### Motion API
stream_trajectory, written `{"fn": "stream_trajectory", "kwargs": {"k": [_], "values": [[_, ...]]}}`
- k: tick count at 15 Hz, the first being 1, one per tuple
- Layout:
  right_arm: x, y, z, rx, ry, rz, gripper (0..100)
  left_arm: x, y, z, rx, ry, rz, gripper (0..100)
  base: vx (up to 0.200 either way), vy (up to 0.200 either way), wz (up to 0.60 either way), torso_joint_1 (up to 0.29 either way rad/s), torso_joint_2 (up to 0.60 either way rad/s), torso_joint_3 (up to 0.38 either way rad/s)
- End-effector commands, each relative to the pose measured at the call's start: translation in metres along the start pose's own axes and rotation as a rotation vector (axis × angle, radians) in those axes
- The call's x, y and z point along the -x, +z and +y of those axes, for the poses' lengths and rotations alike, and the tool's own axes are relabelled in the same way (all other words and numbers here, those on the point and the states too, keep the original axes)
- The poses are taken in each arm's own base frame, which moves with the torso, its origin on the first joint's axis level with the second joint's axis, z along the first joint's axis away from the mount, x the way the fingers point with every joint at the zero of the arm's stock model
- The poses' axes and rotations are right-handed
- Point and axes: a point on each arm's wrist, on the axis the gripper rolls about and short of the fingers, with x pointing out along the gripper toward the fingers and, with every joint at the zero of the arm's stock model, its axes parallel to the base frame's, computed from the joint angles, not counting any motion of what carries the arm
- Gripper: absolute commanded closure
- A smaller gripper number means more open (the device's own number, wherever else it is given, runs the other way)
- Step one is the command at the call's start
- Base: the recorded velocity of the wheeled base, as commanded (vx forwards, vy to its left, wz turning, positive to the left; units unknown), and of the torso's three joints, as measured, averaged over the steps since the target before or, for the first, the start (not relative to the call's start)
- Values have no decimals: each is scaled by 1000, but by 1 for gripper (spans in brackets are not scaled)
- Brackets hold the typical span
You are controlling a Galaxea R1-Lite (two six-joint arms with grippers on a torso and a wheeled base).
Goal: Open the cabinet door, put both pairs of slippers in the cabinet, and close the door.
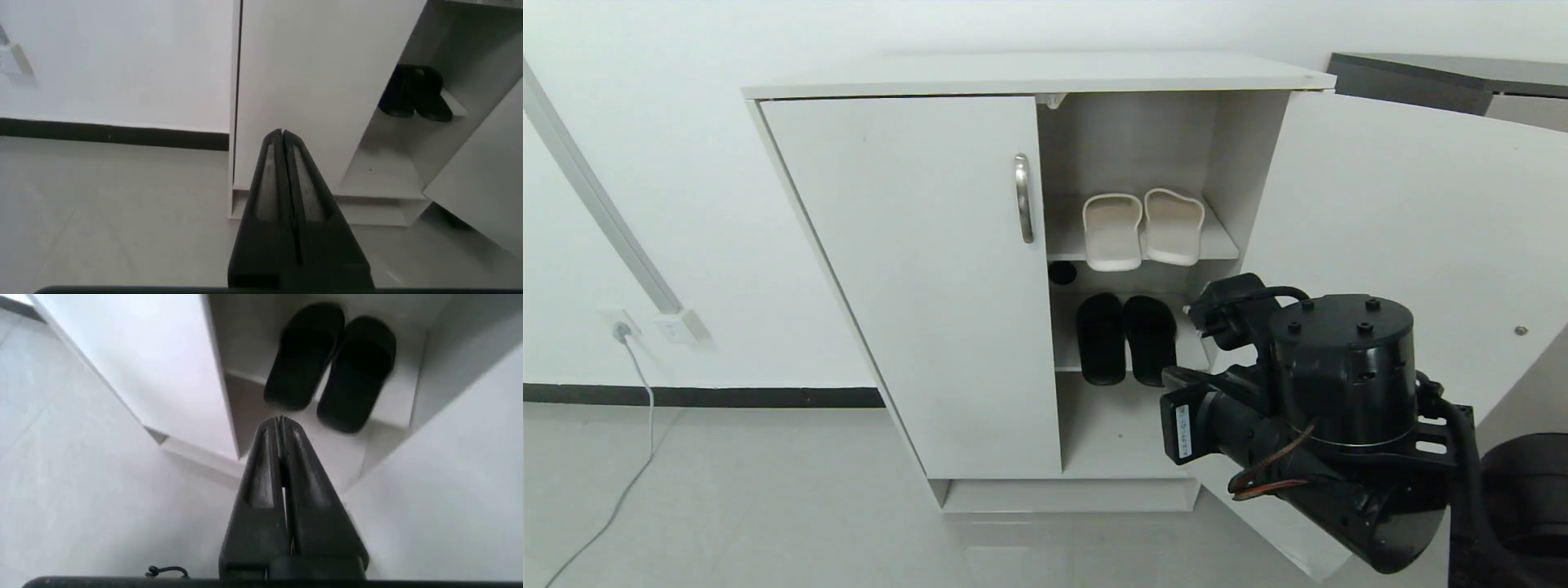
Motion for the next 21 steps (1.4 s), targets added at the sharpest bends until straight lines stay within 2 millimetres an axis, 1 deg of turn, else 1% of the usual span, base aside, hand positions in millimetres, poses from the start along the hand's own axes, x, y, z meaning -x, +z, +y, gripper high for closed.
{"fn": "stream_trajectory", "kwargs": {"k": [1,3,8,21], "values": [[-3,-4,1,7,0,11,100,0,0,0,0,0,0,100,-200,0,0,7,7,2],[-6,-12,4,15,-1,14,100,0,0,0,0,2,0,100,-200,0,0,2,-2,0],[-15,-29,8,24,10,11,100,0,0,0,0,2,0,100,0,0,0,0,0,0],[-19,-37,8,35,6,35,100,0,0,0,0,2,0,100,0,0,0,0,0,0]]}}
